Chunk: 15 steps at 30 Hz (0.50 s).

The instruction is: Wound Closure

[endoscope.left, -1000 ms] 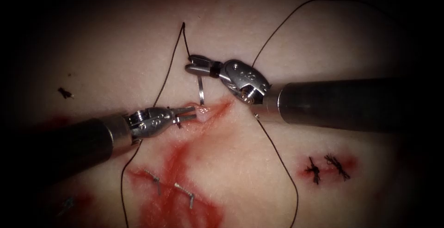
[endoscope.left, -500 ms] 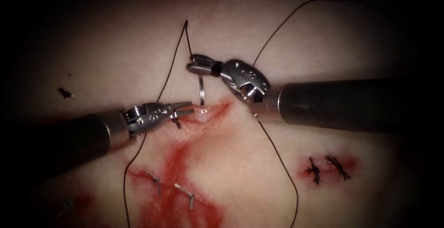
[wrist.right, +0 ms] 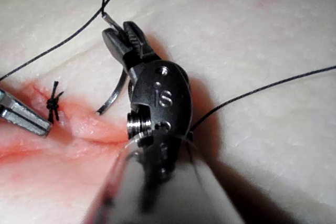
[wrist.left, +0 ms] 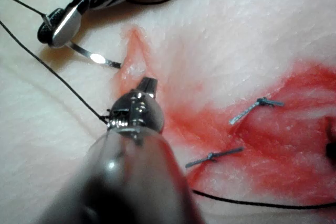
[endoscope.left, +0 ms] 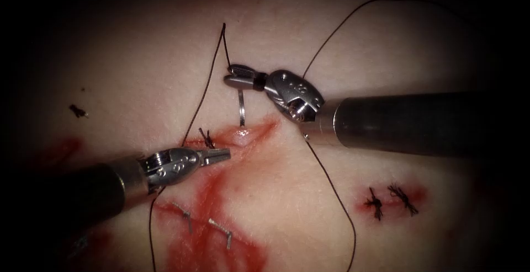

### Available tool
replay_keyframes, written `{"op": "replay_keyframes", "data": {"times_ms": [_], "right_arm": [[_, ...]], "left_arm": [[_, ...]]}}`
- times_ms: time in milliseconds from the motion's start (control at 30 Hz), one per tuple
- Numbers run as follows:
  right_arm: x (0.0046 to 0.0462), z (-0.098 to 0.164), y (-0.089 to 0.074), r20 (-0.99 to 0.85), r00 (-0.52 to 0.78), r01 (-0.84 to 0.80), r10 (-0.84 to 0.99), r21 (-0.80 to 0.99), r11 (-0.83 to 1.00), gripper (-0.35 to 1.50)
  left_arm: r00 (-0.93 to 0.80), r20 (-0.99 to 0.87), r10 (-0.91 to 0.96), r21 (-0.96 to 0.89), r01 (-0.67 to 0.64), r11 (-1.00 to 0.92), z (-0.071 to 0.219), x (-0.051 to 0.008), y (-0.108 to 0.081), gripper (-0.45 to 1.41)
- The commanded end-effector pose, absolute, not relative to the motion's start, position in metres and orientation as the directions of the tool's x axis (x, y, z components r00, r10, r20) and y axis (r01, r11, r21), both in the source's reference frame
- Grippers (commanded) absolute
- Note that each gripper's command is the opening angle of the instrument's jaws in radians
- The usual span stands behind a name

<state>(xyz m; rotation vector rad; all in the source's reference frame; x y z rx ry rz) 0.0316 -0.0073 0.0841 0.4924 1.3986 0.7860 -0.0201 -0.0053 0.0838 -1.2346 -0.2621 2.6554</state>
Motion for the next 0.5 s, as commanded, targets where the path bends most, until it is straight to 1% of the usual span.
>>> {"op": "replay_keyframes", "data": {"times_ms": [33,67,200,300,367,400,500], "right_arm": [[0.0324,0.0847,-0.0077,-0.677,-0.012,-0.193,0.735,0.723,0.663,-0.35],[0.0324,0.0847,-0.0077,-0.677,-0.012,-0.193,0.735,0.723,0.663,-0.35],[0.0325,0.0847,-0.0078,-0.677,-0.012,-0.193,0.736,0.723,0.663,-0.35],[0.0325,0.0847,-0.0078,-0.677,-0.012,-0.193,0.736,0.723,0.663,-0.35],[0.0326,0.0847,-0.0078,-0.677,-0.013,-0.194,0.736,0.723,0.663,-0.35],[0.0326,0.0847,-0.0078,-0.677,-0.013,-0.195,0.736,0.723,0.663,-0.35],[0.0329,0.0848,-0.0080,-0.678,-0.013,-0.196,0.735,0.722,0.663,-0.35]], "left_arm": [[-0.632,-0.734,0.249,-0.244,-0.097,-0.965,0.0849,-0.0208,-0.0051,-0.30],[-0.647,-0.723,0.242,-0.236,-0.098,-0.967,0.0853,-0.0210,-0.0048,-0.27],[-0.699,-0.680,0.221,-0.215,-0.098,-0.972,0.0869,-0.0210,-0.0042,-0.27],[-0.739,-0.631,0.236,-0.232,-0.111,-0.966,0.0881,-0.0206,-0.0041,-0.15],[-0.780,-0.585,0.223,-0.225,-0.108,-0.968,0.0888,-0.0204,-0.0040,0.00],[-0.792,-0.570,0.219,-0.223,-0.108,-0.969,0.0892,-0.0204,-0.0039,0.04],[-0.779,-0.584,0.228,-0.216,-0.122,-0.969,0.0894,-0.0208,-0.0031,0.02]]}}
